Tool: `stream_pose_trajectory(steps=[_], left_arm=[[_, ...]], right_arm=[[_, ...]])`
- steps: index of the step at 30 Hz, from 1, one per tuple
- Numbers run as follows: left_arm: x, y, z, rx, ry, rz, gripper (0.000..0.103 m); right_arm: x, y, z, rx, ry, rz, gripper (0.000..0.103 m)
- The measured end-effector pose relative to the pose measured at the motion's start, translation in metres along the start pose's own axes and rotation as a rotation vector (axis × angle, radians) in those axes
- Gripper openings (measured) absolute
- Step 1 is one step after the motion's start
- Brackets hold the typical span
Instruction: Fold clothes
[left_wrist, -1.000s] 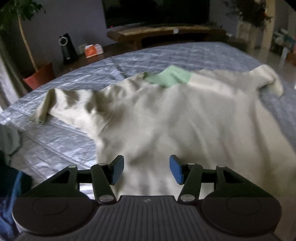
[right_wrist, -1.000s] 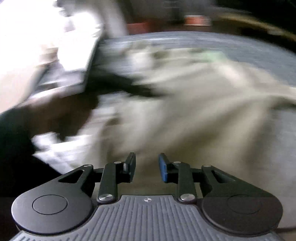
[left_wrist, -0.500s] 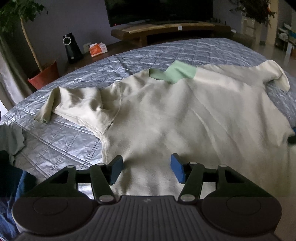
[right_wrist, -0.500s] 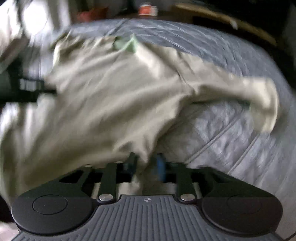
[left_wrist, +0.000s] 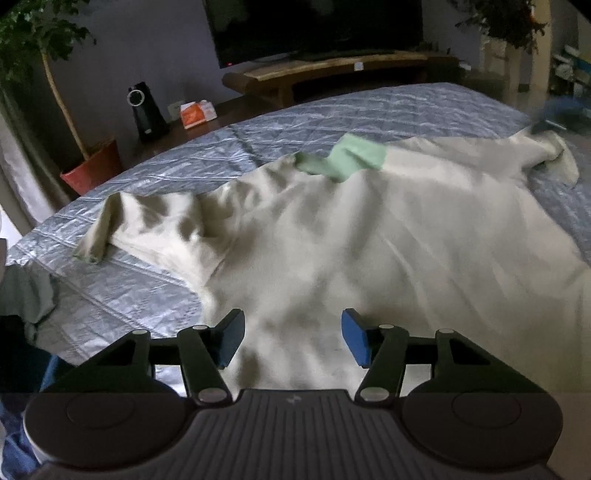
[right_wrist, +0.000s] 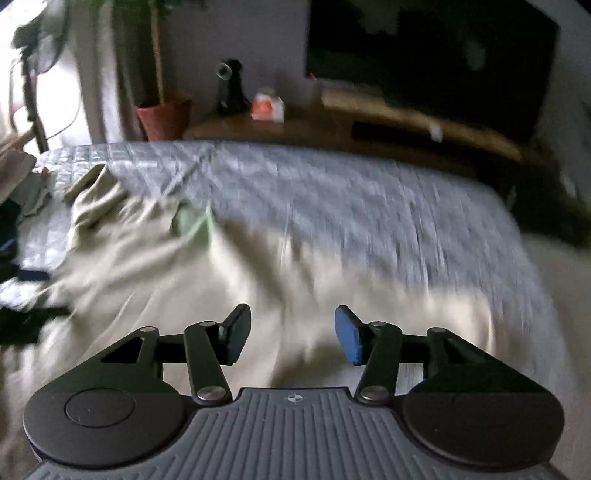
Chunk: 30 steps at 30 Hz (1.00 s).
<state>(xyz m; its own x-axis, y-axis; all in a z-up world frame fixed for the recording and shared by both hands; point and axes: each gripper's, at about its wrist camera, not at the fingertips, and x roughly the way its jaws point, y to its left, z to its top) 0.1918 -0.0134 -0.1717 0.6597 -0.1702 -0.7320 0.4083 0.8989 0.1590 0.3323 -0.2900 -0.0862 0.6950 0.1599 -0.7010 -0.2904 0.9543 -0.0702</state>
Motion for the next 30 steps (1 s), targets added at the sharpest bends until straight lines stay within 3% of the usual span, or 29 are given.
stream_pose_trajectory(steps=[5, 13, 15, 16, 17, 26, 30], left_arm=[[-0.001, -0.004, 0.001, -0.015, -0.011, -0.097, 0.055], [0.005, -0.014, -0.001, 0.017, 0.012, -0.124, 0.055], [0.005, -0.015, -0.001, 0.023, 0.01, -0.126, 0.055], [0.005, -0.015, -0.001, 0.021, 0.011, -0.129, 0.055], [0.006, -0.015, -0.001, 0.02, 0.011, -0.13, 0.055], [0.006, -0.023, -0.001, 0.039, 0.003, -0.117, 0.058], [0.007, -0.024, 0.001, 0.046, 0.001, -0.112, 0.061]], right_arm=[[0.071, -0.004, 0.038, -0.073, 0.06, 0.045, 0.059], [0.142, 0.005, 0.046, -0.149, 0.141, 0.094, 0.065], [0.145, 0.003, 0.046, -0.11, 0.138, 0.132, 0.035], [0.145, 0.003, 0.047, -0.104, 0.139, 0.122, 0.008], [0.145, 0.004, 0.048, -0.12, 0.14, 0.095, 0.005], [0.139, -0.014, 0.056, -0.137, 0.094, -0.123, 0.008], [0.1, -0.066, 0.046, 0.163, 0.0, -0.163, 0.019]])
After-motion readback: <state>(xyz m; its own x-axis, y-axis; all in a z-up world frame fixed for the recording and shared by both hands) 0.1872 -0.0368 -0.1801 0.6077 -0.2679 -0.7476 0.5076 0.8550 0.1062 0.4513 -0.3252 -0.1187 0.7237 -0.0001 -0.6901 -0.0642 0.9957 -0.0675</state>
